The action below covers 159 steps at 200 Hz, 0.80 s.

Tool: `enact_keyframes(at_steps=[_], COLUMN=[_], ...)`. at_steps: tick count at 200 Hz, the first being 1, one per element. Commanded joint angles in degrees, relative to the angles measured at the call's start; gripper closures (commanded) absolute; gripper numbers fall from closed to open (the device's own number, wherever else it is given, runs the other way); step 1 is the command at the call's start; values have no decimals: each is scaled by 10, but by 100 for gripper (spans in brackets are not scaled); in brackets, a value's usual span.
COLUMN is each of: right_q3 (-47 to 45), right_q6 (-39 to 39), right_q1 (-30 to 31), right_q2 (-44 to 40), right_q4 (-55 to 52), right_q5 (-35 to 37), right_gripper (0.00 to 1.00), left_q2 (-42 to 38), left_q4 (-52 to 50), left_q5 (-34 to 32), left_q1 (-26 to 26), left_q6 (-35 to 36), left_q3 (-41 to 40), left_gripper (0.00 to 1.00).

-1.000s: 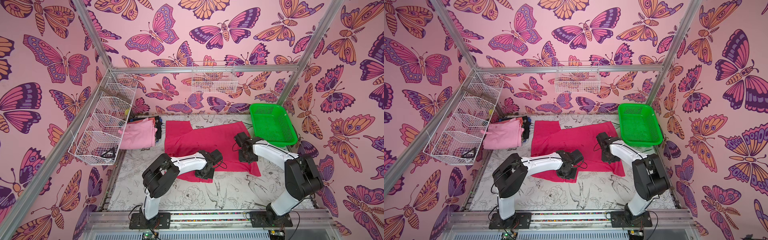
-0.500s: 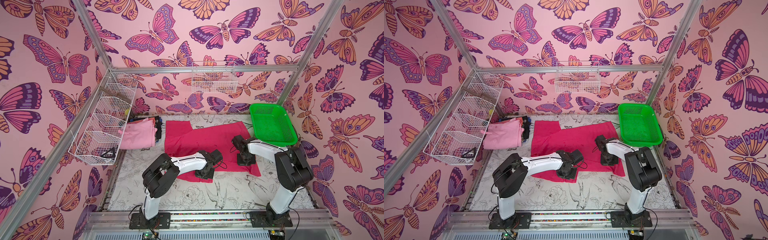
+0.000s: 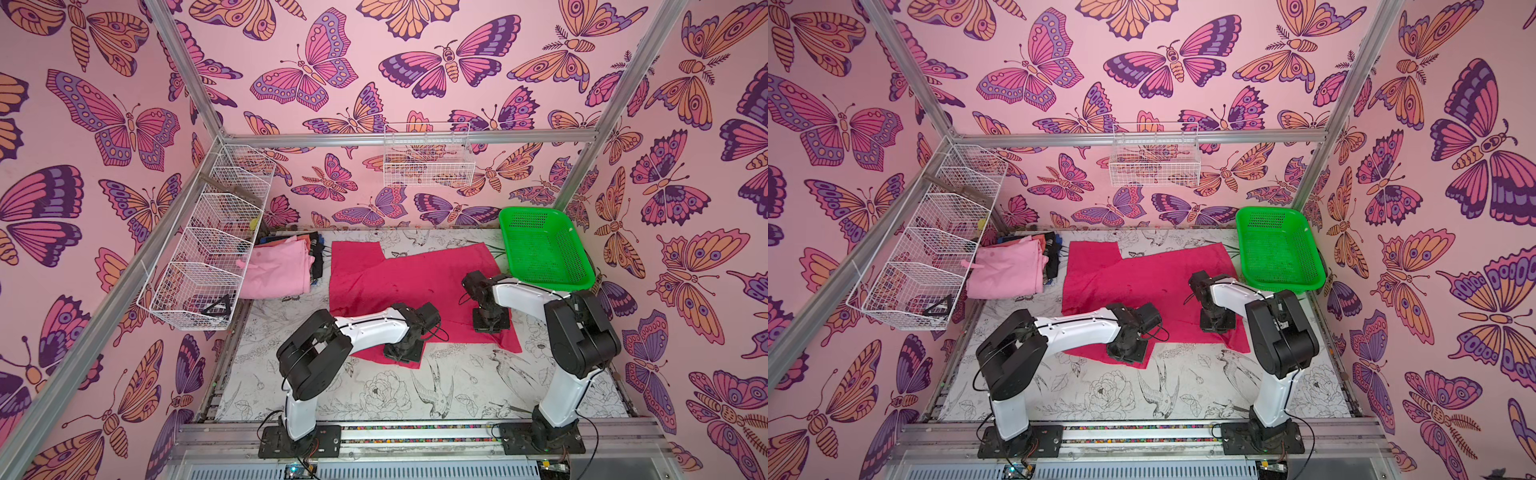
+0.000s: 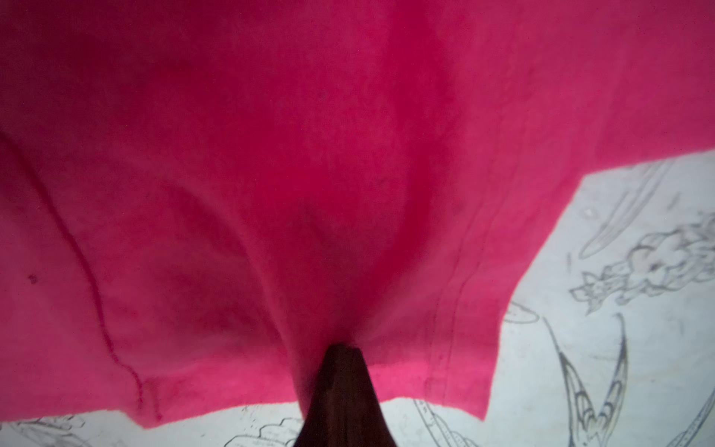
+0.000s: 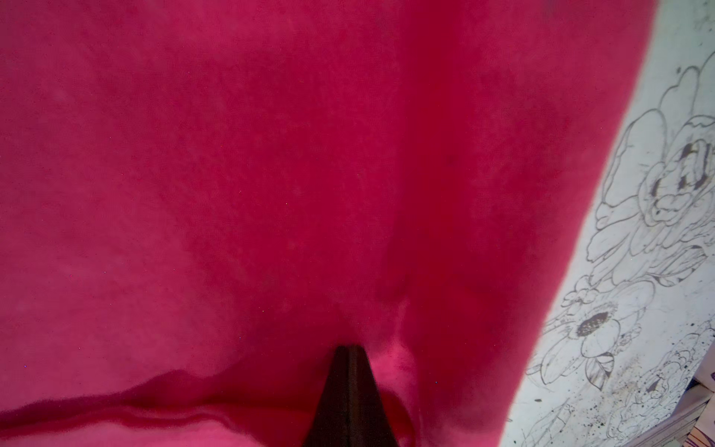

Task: Fold and stack t-shirts
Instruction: Flatten out the T-shirt at the center of the board.

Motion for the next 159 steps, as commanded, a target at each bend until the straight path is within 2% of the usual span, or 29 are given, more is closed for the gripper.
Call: enact_keyframes(at_steps=[1,36,64,74,97,111,132,159], right_q3=[11,12,10,10,7,6,4,5], right_q6=[14,13,14,14,13,12,11,11], right_q1=[-4,-5,-4,-4,-5,-5,-4,-5], right_q2=[15,18,18,17,13,12,10,10], right_q4=[-12,-10,-9,-9,-8,-6,-5,-3], right_q5=[-18,-23,-26,-25,-24,-25,-25,-25], right_gripper=[100,100,100,100,100,100,100,100], left_q2=[-39,-76,-71,-67,-59,-57,-50,-40], left_q4=[-43,-61,-69,-68,-66,-63,-61,-57], left_q5=[-9,-15,-25,-24,-27,-30,-33,-31], left_q1=[-4,-15,-15,-15,-16,-15,-15,-15], left_q6=[-2,-9,-10,-10,-3,2,8,11], left_q3=[-13,-21,-14,-13,-10,-8,-5,-2], left_gripper=[100,100,100,94,70,60,54,55])
